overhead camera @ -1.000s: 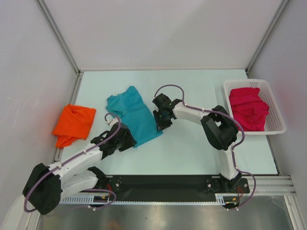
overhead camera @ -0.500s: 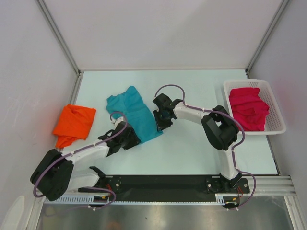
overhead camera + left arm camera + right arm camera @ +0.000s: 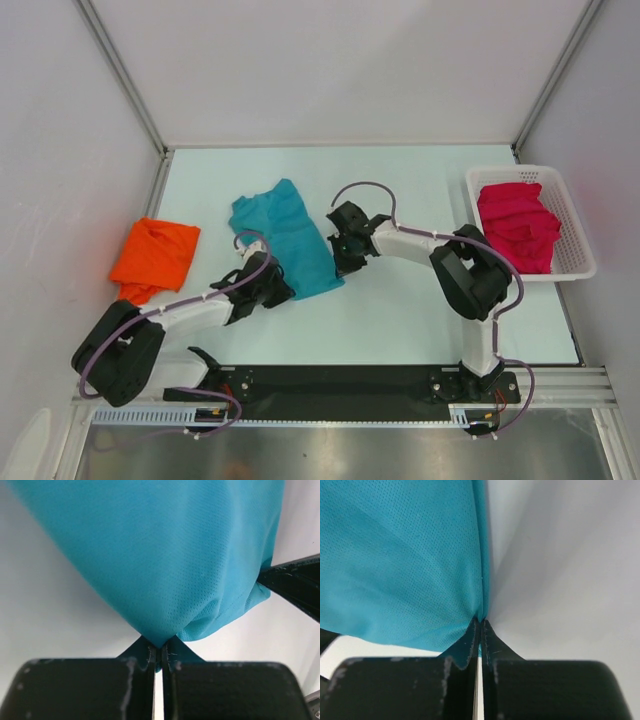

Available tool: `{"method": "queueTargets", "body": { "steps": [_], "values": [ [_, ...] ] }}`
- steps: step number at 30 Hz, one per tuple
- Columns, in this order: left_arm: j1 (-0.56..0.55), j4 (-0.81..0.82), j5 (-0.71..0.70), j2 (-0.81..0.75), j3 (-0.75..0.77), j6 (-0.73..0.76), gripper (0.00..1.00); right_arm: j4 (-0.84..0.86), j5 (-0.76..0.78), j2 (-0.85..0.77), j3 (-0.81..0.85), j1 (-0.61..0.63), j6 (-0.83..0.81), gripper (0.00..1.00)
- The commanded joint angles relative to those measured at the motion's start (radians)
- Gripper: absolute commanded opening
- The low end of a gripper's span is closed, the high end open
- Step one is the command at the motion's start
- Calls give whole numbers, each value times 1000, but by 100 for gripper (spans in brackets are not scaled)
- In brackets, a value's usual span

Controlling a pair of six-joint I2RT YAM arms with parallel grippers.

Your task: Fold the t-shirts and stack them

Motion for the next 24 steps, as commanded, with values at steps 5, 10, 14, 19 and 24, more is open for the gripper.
{"method": "queueTargets", "body": {
  "steps": [5, 10, 14, 19, 24],
  "values": [
    [-35, -336, -6, -252, -44, 23, 0, -121, 108, -184, -106, 14, 28, 0],
    [-83, -539, -13, -498, -57, -32, 0, -167, 152, -275, -158, 110, 88, 0],
    [-164, -766, 3, -761, -79, -122, 0, -186, 185, -333, -205, 231, 163, 0],
    [-248, -878, 48, -972, -116, -268, 0, -197, 189, -350, -220, 354, 248, 0],
    [-249, -895, -10, -957, -60, -271, 1, -249, 226, -313, -126, 393, 243, 0]
  ]
}}
